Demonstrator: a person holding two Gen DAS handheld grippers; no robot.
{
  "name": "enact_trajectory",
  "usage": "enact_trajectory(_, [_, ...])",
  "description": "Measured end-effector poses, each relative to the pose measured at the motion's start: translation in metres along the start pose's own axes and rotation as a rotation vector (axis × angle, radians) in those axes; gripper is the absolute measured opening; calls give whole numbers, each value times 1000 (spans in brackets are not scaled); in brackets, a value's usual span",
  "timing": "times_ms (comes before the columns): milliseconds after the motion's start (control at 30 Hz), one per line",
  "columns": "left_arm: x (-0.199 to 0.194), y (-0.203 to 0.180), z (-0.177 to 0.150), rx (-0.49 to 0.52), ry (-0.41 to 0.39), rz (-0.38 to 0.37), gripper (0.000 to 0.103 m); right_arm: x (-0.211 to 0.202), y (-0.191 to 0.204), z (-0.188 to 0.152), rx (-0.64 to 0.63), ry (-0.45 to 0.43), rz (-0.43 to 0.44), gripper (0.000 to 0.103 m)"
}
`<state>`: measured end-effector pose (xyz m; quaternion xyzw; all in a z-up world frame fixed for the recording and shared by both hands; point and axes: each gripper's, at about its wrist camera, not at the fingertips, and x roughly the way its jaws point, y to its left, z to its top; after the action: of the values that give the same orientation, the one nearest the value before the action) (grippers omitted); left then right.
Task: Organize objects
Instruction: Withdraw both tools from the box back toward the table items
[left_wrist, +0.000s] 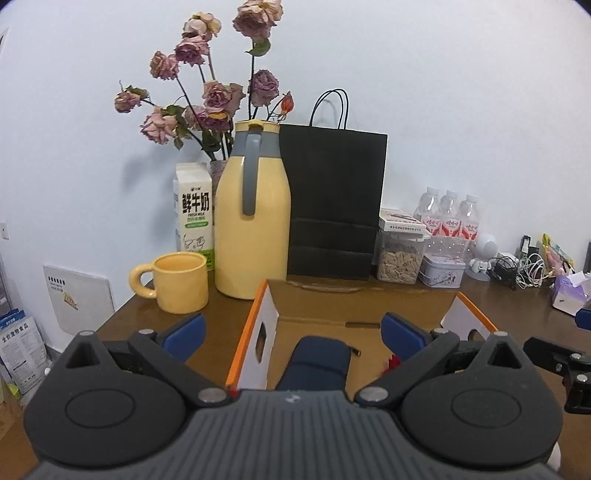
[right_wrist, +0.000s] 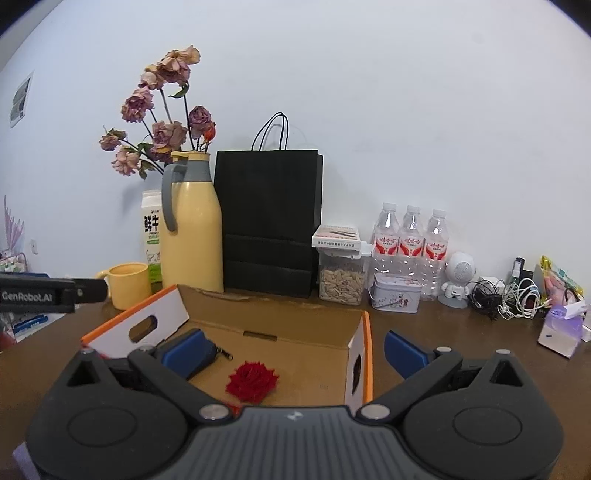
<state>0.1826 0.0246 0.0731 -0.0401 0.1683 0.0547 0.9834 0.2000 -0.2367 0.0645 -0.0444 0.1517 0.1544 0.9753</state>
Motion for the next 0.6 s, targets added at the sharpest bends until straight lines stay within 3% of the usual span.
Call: enact_trajectory(600, [-76, 36, -63, -8, 88, -14, 103, -68, -4, -74, -2, 122, 9, 103])
